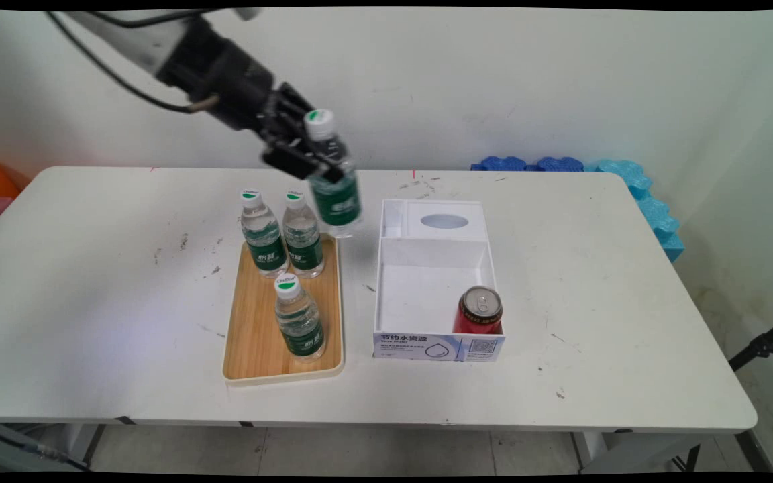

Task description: Place the picked object on the tray

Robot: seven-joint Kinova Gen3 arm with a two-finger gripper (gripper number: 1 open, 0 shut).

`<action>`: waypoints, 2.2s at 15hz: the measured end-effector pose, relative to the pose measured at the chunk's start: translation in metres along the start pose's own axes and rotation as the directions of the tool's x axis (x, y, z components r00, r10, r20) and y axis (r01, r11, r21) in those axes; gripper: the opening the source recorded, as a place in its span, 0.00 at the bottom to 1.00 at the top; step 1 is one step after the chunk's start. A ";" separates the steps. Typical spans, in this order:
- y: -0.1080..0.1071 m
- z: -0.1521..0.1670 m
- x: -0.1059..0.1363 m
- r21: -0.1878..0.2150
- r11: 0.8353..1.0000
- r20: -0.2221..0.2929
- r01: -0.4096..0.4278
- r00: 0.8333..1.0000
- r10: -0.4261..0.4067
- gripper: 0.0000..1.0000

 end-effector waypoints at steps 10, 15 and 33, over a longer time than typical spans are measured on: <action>0.005 -0.030 -0.092 -0.083 0.994 0.098 -0.065 0.993 0.073 0.00; 0.008 -0.017 -0.121 -0.086 0.993 0.112 -0.082 0.989 0.091 0.00; 0.003 0.063 -0.173 -0.019 0.999 0.119 -0.031 0.992 0.034 0.00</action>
